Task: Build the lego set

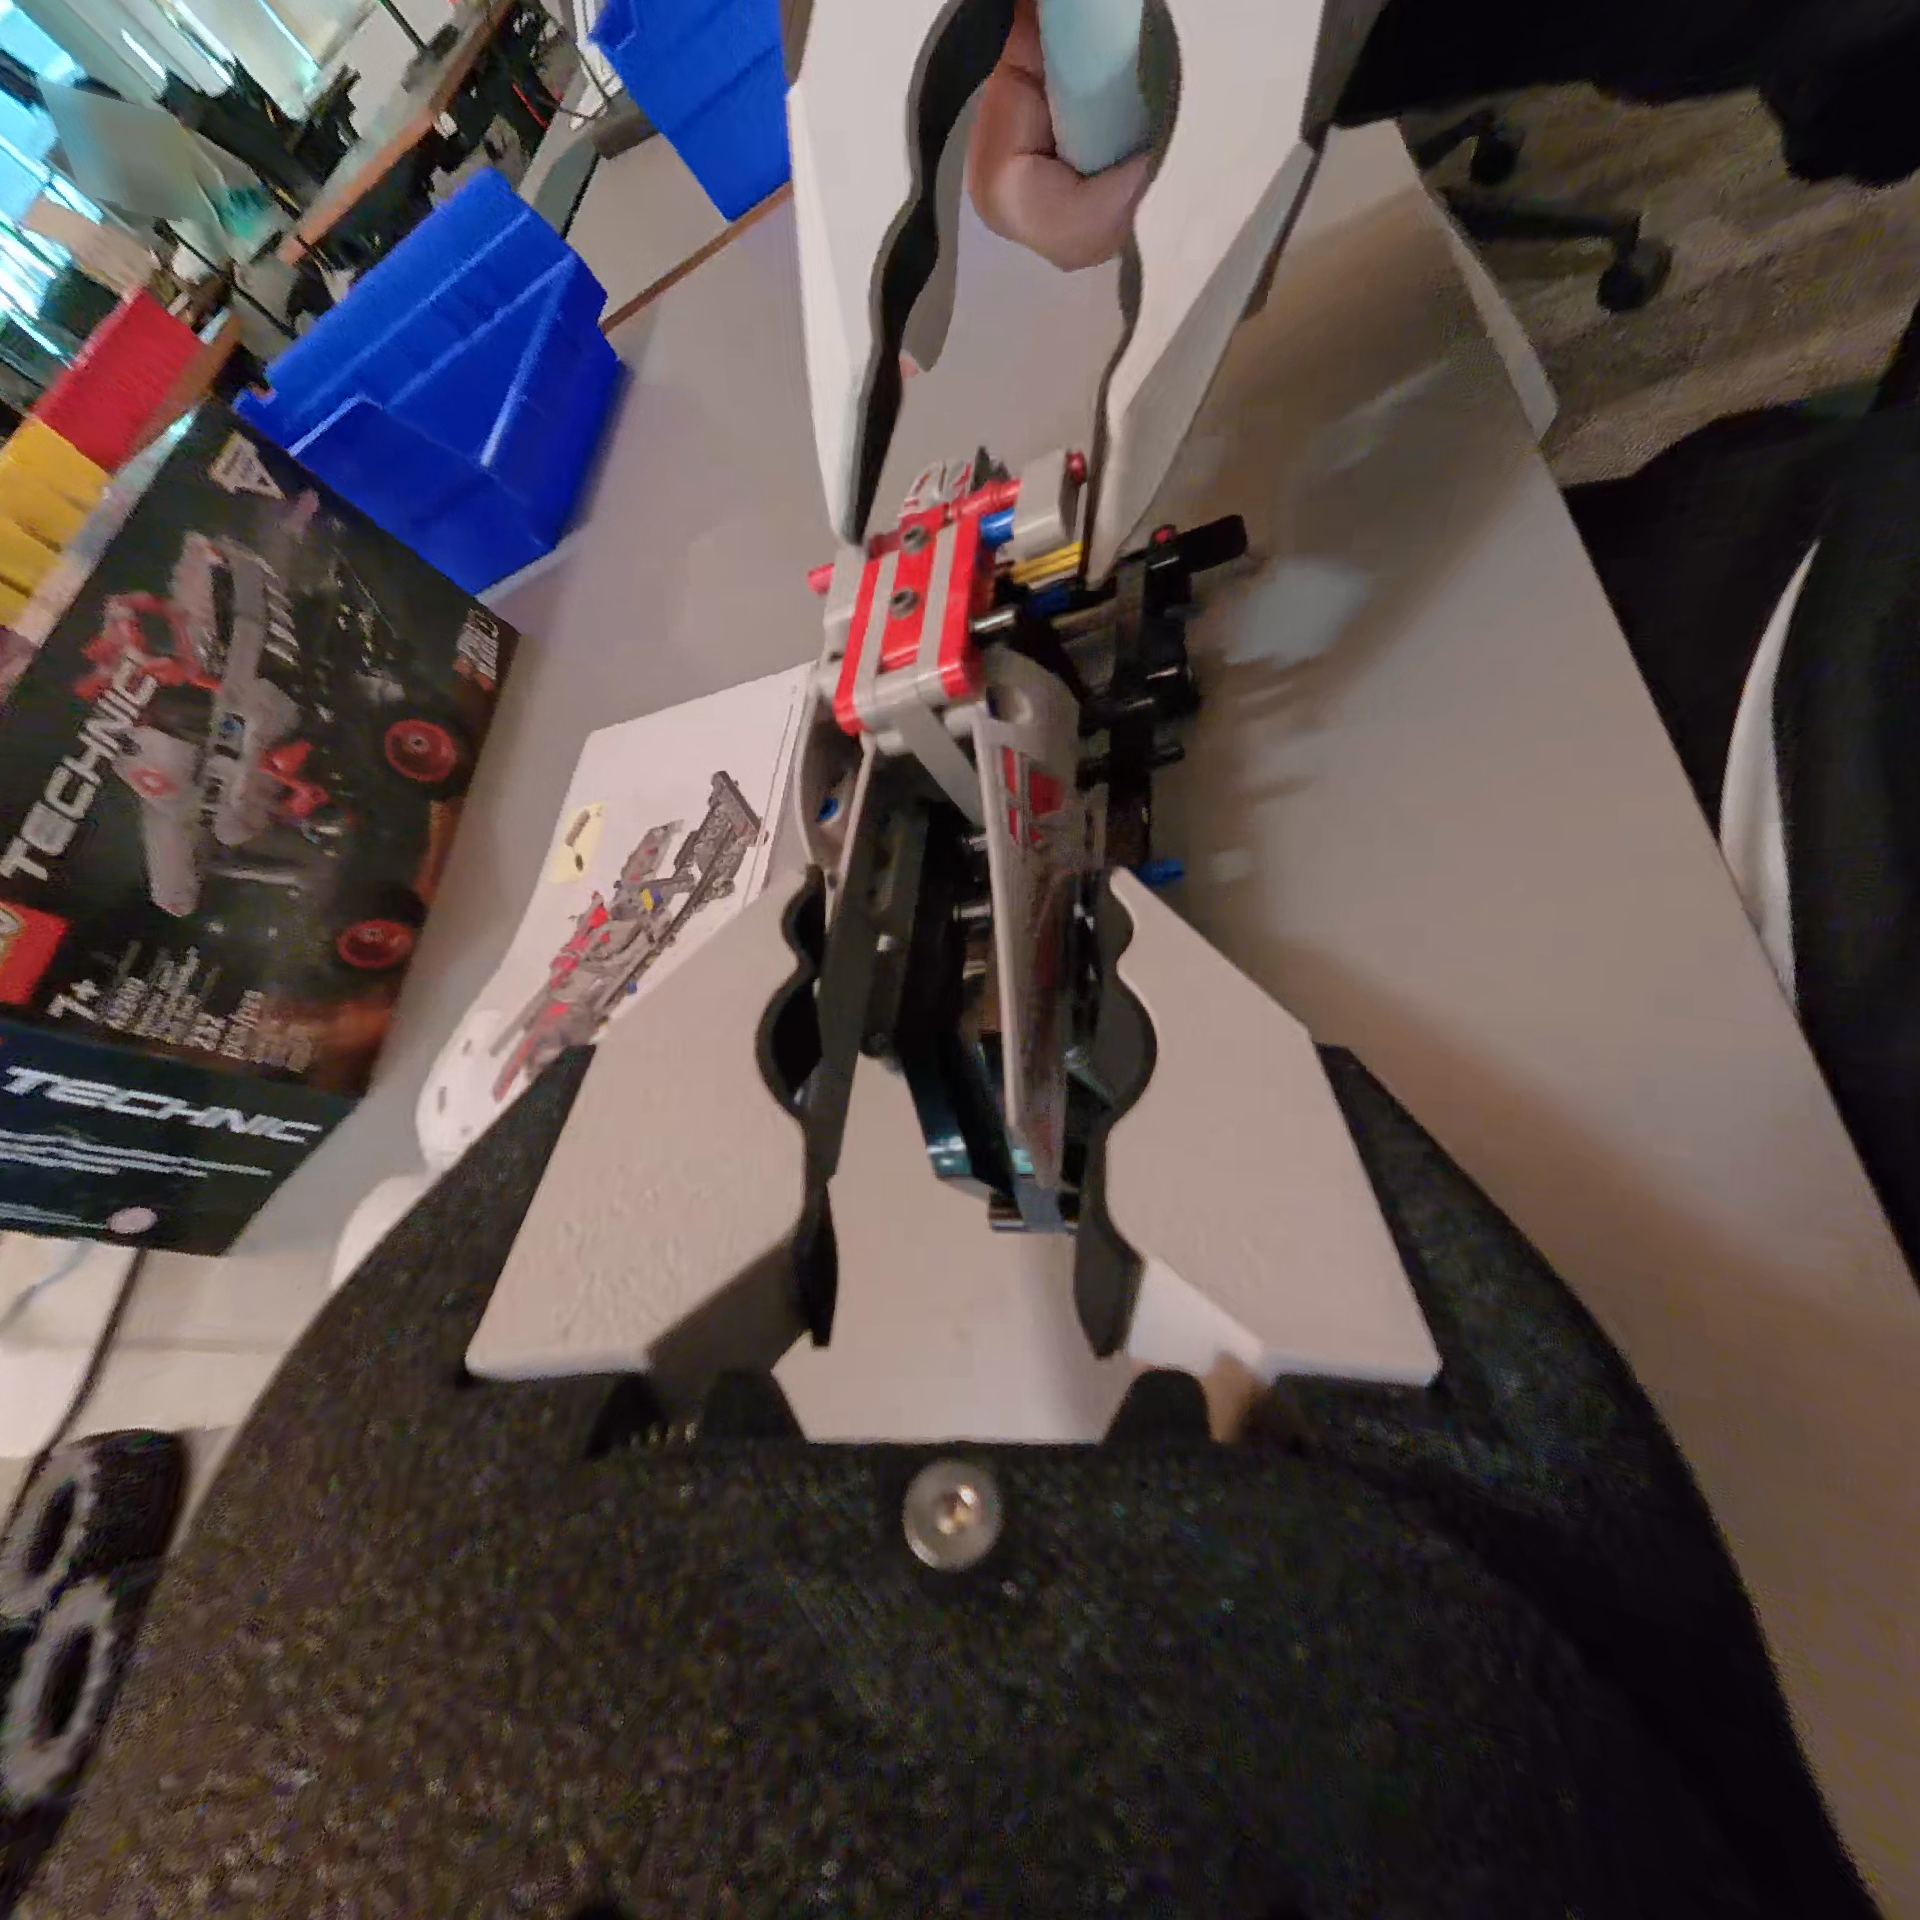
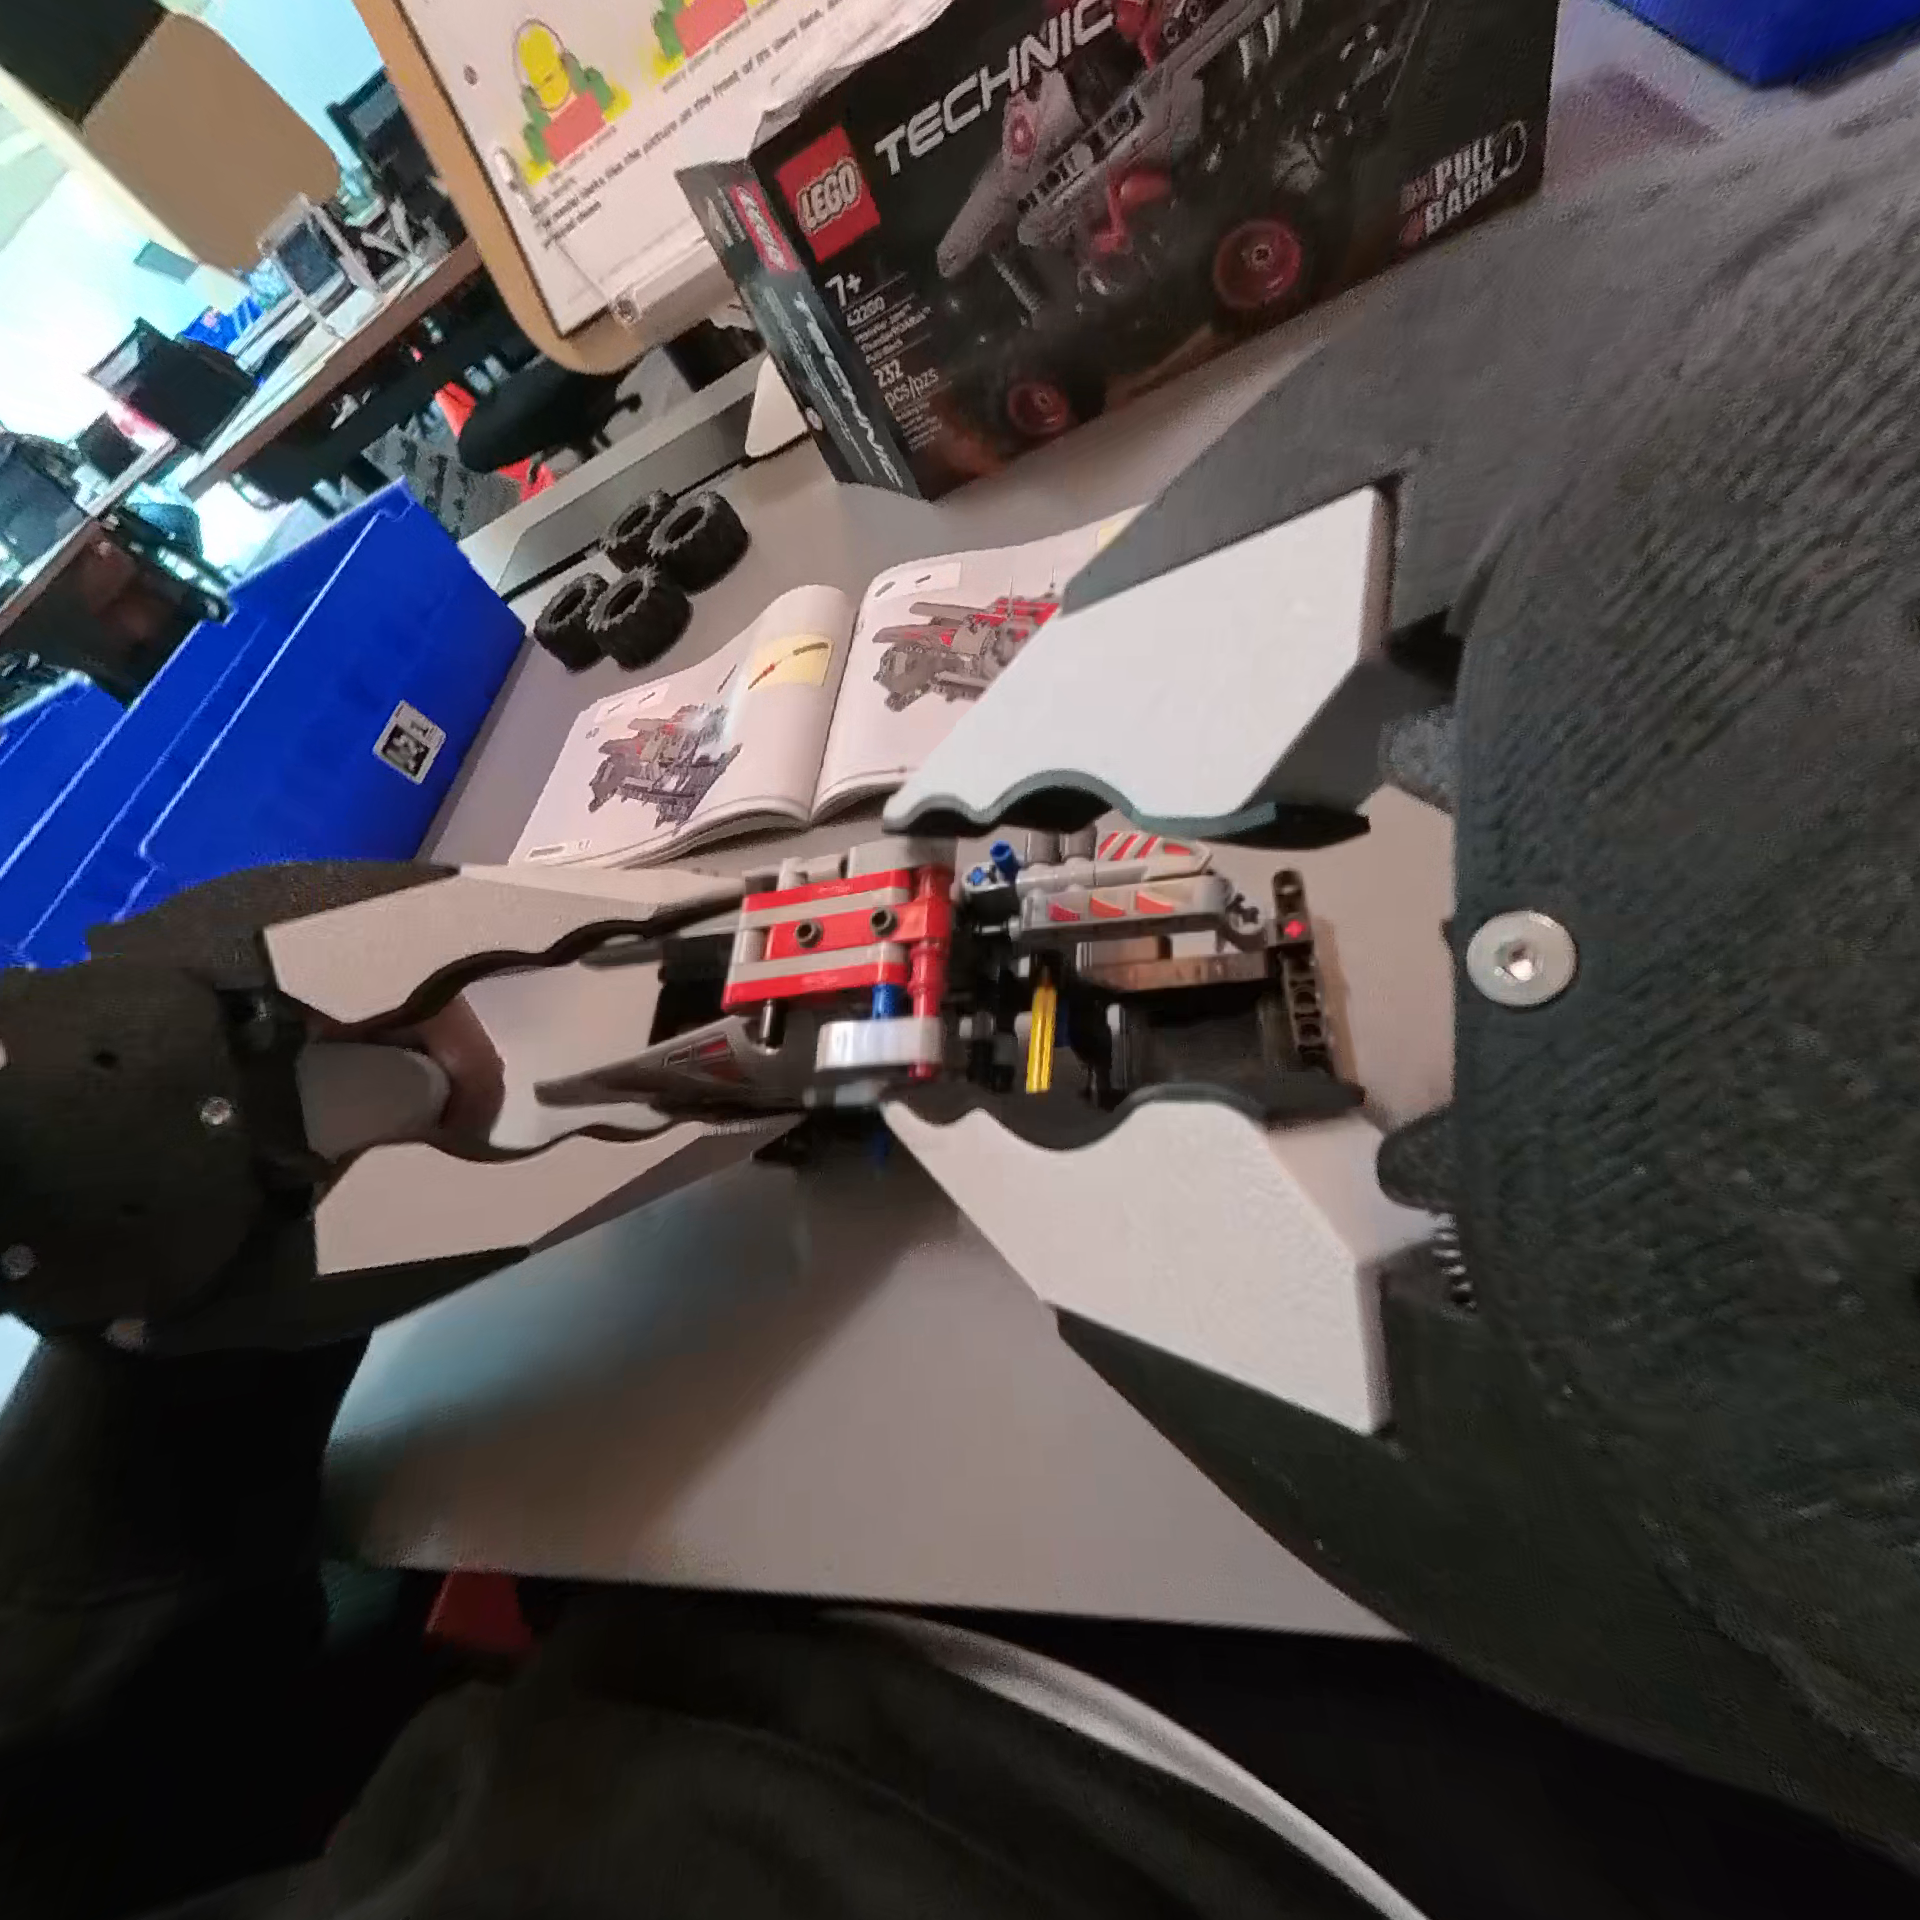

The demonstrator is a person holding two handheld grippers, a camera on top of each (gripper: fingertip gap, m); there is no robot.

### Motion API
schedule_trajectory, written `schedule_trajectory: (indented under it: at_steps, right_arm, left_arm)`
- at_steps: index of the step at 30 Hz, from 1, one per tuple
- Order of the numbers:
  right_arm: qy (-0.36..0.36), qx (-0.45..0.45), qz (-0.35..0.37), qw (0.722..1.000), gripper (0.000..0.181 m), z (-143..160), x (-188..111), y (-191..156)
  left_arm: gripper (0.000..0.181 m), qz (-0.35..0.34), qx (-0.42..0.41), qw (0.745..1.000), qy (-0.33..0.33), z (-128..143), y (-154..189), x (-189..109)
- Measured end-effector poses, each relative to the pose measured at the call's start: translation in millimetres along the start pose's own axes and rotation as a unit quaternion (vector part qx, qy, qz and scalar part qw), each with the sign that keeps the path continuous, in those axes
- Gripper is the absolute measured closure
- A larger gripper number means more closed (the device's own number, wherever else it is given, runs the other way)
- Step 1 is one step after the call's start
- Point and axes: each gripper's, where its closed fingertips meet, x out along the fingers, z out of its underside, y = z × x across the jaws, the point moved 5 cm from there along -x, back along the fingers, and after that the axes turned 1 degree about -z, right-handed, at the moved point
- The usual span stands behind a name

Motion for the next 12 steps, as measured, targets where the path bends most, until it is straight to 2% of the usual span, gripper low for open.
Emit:
schedule_trajectory:
  at_steps: [1,3,6,12]
  right_arm:
    - [0.005,0.006,-0.001,1.000,0.143,0,0,3]
    - [0.017,0.023,-0.009,1.000,0.144,0,1,5]
    - [0.015,0.037,0.008,0.999,0.134,4,-1,10]
    - [-0.008,0.004,0.027,1.000,0.133,7,-11,11]
  left_arm:
    - [0.133,0.005,-0.010,1.000,0.004,1,-1,0]
    - [0.133,0.009,-0.017,1.000,0.011,2,-2,0]
    - [0.133,0.013,-0.037,0.999,0.016,4,-4,0]
    - [0.133,0.022,-0.067,0.997,0.027,6,-8,1]
